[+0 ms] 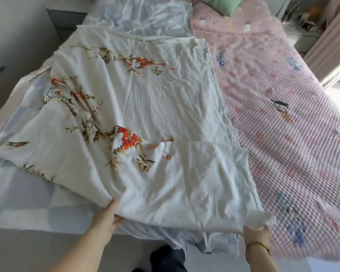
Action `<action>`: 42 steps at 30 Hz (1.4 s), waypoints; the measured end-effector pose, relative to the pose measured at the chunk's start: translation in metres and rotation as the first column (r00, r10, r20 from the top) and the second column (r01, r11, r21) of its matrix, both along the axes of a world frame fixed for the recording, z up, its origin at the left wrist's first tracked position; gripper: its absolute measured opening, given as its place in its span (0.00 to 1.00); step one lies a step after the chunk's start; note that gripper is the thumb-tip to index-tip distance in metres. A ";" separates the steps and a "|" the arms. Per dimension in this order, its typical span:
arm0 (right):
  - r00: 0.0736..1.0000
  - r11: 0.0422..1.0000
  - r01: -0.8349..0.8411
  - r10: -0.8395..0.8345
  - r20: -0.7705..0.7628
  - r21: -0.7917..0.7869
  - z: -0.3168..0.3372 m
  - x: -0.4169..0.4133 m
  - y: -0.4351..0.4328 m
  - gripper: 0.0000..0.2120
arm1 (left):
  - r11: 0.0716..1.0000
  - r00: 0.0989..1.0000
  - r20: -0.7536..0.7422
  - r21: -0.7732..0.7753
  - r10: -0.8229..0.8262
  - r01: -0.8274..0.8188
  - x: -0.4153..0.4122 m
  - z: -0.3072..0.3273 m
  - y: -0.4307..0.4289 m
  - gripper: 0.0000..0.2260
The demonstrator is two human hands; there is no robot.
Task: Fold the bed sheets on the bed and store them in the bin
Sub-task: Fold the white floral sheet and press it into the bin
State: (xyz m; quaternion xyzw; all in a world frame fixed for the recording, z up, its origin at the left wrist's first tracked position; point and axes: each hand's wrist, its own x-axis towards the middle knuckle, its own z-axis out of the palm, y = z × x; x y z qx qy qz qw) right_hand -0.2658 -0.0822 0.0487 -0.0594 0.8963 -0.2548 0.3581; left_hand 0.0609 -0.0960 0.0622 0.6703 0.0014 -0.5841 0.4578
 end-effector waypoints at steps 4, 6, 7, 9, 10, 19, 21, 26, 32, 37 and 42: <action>0.867 0.899 -0.437 0.426 -0.258 0.016 0.014 0.037 -0.021 0.25 | 0.995 0.996 0.016 -0.046 -0.093 0.094 -0.006 0.010 -0.032 0.18; 0.747 0.754 -0.653 0.626 -0.224 -0.070 0.022 0.066 -0.036 0.22 | 0.994 0.995 0.001 -0.059 -0.097 0.097 -0.009 0.015 -0.046 0.18; 0.651 0.648 -0.755 0.725 -0.223 -0.100 0.029 0.084 -0.044 0.22 | 0.993 0.995 0.001 -0.063 -0.095 0.095 -0.010 0.017 -0.053 0.18; 0.365 0.347 -0.931 0.901 -0.236 -0.116 0.040 0.129 -0.067 0.28 | 0.994 0.996 -0.038 -0.075 -0.083 0.080 -0.010 0.023 -0.066 0.17; 0.196 0.177 -0.979 0.947 -0.255 -0.097 0.045 0.154 -0.078 0.33 | 0.994 0.994 -0.066 -0.080 -0.084 0.078 -0.010 0.027 -0.072 0.17; -0.367 -0.252 -0.913 0.850 -0.379 0.320 0.028 0.282 -0.137 0.23 | 0.963 0.947 -0.177 -0.080 -0.268 0.258 0.061 0.010 -0.100 0.14; -0.304 -0.153 -0.936 0.808 -0.504 0.318 0.015 0.296 -0.138 0.23 | 0.945 0.937 -0.128 -0.005 -0.324 0.326 0.103 -0.009 -0.107 0.15; -0.256 -0.008 -0.904 0.812 -0.525 0.427 -0.030 0.335 -0.119 0.32 | 0.935 0.968 0.060 0.279 -0.245 0.219 0.237 -0.054 -0.123 0.19; -0.235 -0.033 -0.908 0.865 -0.444 0.417 -0.044 0.395 -0.108 0.16 | 0.883 0.827 0.521 0.464 -0.211 -0.067 0.352 -0.081 -0.162 0.30; -0.208 -0.052 -0.920 0.905 -0.372 0.388 -0.046 0.417 -0.105 0.10 | 0.918 0.873 0.484 0.373 -0.067 -0.136 0.409 -0.105 -0.185 0.31; -0.198 -0.004 -0.906 0.888 -0.415 0.423 -0.033 0.417 -0.100 0.12 | 0.985 0.979 0.174 0.112 0.110 -0.131 0.441 -0.098 -0.200 0.20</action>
